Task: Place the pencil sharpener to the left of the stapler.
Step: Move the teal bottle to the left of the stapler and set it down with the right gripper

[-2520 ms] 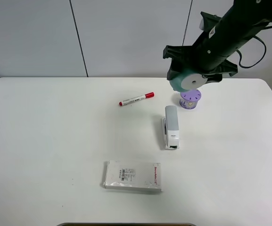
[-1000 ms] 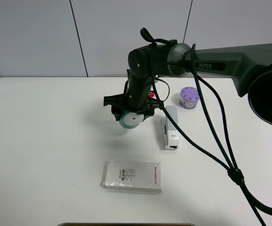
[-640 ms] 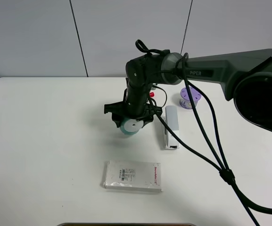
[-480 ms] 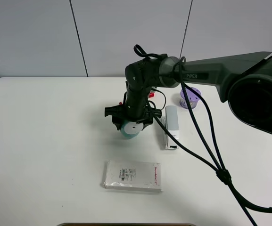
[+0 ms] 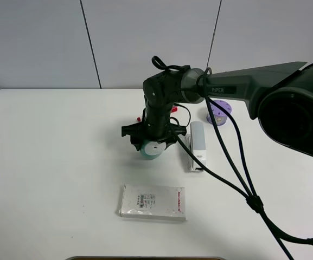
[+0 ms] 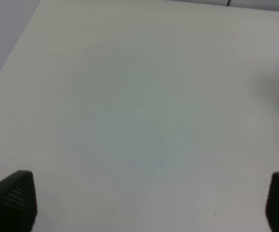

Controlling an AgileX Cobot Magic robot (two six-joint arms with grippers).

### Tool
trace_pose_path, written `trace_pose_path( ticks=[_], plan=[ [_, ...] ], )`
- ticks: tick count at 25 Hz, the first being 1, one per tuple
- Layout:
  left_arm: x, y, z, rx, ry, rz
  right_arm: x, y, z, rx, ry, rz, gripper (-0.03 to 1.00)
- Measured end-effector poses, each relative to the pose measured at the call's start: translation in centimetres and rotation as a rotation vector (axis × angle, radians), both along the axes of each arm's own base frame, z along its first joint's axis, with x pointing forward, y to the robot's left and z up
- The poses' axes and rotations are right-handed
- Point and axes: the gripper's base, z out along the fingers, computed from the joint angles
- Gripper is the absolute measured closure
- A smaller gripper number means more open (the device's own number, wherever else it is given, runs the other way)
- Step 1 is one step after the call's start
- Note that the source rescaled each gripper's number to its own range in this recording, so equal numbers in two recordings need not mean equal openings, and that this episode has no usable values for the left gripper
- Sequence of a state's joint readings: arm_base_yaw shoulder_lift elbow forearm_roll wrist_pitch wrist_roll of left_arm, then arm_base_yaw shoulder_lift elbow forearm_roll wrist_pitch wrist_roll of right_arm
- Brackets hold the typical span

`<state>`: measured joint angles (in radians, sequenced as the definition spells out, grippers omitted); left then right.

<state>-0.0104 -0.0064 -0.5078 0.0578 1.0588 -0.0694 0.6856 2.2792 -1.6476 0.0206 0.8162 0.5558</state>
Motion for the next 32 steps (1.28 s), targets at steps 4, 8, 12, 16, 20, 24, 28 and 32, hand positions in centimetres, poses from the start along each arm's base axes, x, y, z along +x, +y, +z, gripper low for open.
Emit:
trace_pose_path(
  ticks=[4,8,12,16,20,24,28,32],
  plan=[
    [0.0,0.0,0.0,0.0,0.0,0.0,0.0,0.01,-0.29,-0.004,0.006,-0.001,0.93],
    [0.0,0.0,0.0,0.0,0.0,0.0,0.02,0.03,-0.37,-0.005,0.008,-0.001,0.93],
    [0.0,0.0,0.0,0.0,0.0,0.0,-0.08,0.15,-0.41,-0.005,0.009,0.002,0.93],
    [0.0,0.0,0.0,0.0,0.0,0.0,-0.18,0.27,-0.43,-0.009,0.006,0.009,0.93],
    [0.0,0.0,0.0,0.0,0.0,0.0,-0.23,0.31,-0.43,-0.012,0.005,0.013,0.93],
    [0.0,0.0,0.0,0.0,0.0,0.0,-0.23,0.31,-0.43,-0.012,0.005,0.013,0.93],
    [0.0,0.0,0.0,0.0,0.0,0.0,-0.23,0.31,-0.43,-0.012,0.005,0.013,0.93],
    [0.0,0.0,0.0,0.0,0.0,0.0,-0.23,0.31,-0.43,-0.012,0.005,0.013,0.93]
  ],
)
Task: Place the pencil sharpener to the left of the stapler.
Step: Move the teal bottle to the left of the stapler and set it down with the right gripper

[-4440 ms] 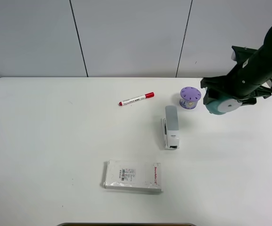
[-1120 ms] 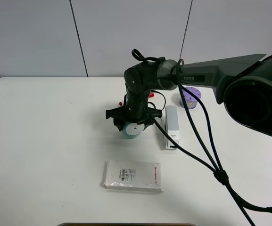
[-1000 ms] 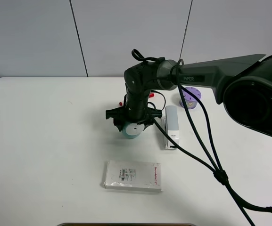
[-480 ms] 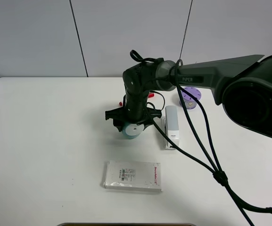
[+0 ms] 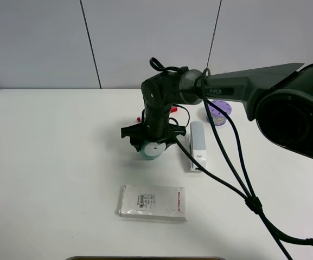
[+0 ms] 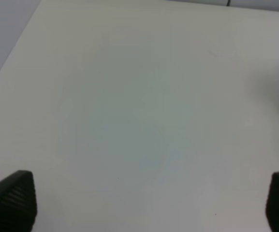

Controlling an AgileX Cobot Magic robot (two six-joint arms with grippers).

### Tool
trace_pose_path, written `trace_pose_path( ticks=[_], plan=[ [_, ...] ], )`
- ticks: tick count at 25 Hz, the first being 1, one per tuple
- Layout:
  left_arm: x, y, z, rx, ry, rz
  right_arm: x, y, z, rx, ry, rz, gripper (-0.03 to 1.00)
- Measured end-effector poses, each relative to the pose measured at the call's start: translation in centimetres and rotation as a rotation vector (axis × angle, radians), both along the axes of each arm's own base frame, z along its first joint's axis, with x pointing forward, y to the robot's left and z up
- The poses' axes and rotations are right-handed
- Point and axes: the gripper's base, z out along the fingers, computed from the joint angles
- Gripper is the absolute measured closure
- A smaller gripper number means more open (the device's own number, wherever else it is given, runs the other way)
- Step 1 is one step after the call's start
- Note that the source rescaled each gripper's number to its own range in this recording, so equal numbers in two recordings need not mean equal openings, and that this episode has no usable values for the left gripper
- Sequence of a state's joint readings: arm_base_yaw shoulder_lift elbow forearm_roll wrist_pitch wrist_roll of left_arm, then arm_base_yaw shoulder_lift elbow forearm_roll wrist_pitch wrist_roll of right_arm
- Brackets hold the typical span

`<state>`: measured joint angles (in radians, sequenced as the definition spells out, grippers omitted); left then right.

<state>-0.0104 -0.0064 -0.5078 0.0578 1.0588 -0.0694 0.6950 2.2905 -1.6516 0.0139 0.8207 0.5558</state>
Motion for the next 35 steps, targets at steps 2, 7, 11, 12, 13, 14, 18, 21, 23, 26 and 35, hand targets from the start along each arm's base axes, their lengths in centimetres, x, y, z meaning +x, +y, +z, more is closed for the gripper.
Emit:
trace_pose_path(
  ticks=[2,7,11,12,13,14,18,21,23,26,35],
  plan=[
    [0.0,0.0,0.0,0.0,0.0,0.0,0.0,0.0,0.0,0.0,0.0,0.0,0.93],
    [0.0,0.0,0.0,0.0,0.0,0.0,-0.01,0.0,0.0,0.0,0.001,0.0,0.93],
    [0.0,0.0,0.0,0.0,0.0,0.0,0.0,0.0,0.04,0.0,0.0,0.0,0.93],
    [0.0,0.0,0.0,0.0,0.0,0.0,-0.01,-0.01,0.04,0.0,0.0,0.0,0.93],
    [0.0,0.0,0.0,0.0,0.0,0.0,-0.01,-0.01,0.04,-0.001,0.001,0.0,0.93],
    [0.0,0.0,0.0,0.0,0.0,0.0,-0.01,-0.01,0.04,-0.001,0.001,0.0,0.93],
    [0.0,0.0,0.0,0.0,0.0,0.0,-0.12,-0.03,0.02,-0.004,0.012,0.01,0.82],
    [0.0,0.0,0.0,0.0,0.0,0.0,-0.49,0.13,-0.01,-0.009,0.034,0.016,0.55],
    [0.0,0.0,0.0,0.0,0.0,0.0,-0.49,0.15,-0.01,-0.008,0.033,0.021,0.34],
    [0.0,0.0,0.0,0.0,0.0,0.0,-0.49,0.14,0.06,-0.007,0.032,0.022,0.09],
    [0.0,0.0,0.0,0.0,0.0,0.0,-0.47,-0.04,0.87,-0.02,0.016,0.033,-0.03]
  ],
)
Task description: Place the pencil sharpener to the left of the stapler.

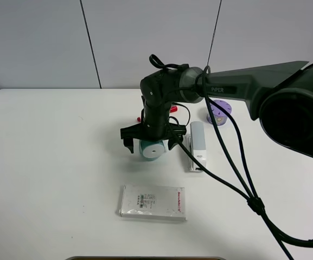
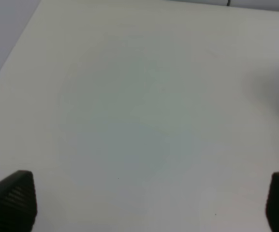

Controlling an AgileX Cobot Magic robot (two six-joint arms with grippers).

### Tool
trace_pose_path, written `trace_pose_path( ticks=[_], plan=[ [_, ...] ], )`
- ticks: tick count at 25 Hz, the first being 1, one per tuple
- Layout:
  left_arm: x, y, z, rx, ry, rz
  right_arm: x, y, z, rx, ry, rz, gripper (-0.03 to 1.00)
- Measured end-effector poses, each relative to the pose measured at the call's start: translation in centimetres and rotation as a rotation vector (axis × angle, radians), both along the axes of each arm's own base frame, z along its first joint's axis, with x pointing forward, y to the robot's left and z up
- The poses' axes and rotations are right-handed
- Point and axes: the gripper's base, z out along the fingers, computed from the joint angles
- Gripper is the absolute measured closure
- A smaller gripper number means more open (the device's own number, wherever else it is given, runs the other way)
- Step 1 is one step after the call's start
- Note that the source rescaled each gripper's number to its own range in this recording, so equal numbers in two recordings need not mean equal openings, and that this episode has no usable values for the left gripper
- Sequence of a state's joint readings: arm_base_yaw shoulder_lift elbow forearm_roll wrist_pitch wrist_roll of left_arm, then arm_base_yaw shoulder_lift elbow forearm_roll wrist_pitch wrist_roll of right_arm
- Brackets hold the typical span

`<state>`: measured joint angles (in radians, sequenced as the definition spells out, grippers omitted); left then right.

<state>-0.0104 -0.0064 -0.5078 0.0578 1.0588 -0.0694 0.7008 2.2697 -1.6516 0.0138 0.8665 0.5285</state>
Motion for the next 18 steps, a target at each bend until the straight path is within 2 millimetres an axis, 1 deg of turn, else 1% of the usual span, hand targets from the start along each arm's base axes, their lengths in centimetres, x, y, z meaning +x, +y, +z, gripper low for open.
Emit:
trace_pose_path(
  ticks=[4,12,18],
  plan=[
    [0.0,0.0,0.0,0.0,0.0,0.0,-0.1,-0.1,0.6,0.0,0.0,0.0,-0.03],
    [0.0,0.0,0.0,0.0,0.0,0.0,-0.2,-0.6,2.9,-0.023,-0.034,-0.004,-0.03],
    [0.0,0.0,0.0,0.0,0.0,0.0,-0.3,-0.7,4.7,-0.002,-0.066,-0.004,-0.03]
  ],
)
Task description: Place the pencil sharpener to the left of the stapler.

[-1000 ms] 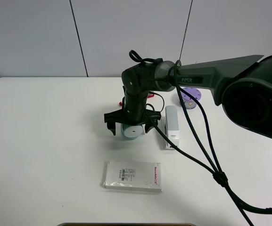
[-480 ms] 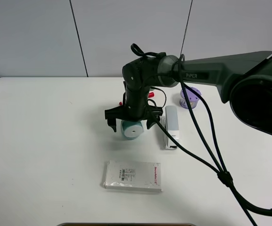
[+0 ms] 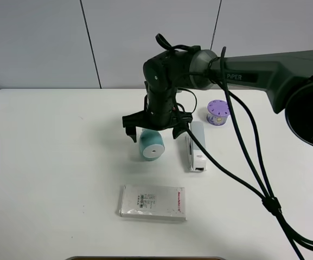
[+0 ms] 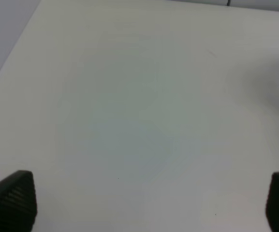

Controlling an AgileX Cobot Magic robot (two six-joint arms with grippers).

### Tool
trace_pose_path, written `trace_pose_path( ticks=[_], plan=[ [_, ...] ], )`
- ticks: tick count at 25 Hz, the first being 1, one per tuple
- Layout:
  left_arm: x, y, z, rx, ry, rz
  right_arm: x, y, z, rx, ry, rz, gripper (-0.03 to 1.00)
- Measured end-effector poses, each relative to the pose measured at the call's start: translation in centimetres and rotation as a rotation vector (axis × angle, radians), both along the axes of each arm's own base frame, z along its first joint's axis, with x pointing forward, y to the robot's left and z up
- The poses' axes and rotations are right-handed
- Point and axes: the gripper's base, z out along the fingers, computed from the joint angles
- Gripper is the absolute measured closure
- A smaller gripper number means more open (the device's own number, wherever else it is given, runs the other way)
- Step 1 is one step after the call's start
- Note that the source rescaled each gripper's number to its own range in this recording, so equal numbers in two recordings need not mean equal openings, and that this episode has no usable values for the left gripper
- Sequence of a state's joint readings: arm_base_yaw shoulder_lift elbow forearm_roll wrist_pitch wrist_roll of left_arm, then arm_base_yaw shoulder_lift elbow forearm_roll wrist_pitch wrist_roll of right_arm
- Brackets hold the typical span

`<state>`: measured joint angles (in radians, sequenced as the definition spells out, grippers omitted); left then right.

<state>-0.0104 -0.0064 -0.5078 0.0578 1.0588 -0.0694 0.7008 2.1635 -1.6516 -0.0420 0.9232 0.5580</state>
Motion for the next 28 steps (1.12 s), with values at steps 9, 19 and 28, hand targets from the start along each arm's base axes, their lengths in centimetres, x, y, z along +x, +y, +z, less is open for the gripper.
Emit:
trace_pose_path(
  ticks=[9,19,28],
  plan=[
    [0.0,0.0,0.0,0.0,0.0,0.0,0.0,-0.8,5.3,0.034,-0.157,0.024,-0.03],
    [0.0,0.0,0.0,0.0,0.0,0.0,0.0,-3.6,13.1,0.11,-0.394,0.057,-0.03],
    [0.0,0.0,0.0,0.0,0.0,0.0,0.7,-10.1,17.3,0.031,-0.45,0.033,-0.03]
  ],
)
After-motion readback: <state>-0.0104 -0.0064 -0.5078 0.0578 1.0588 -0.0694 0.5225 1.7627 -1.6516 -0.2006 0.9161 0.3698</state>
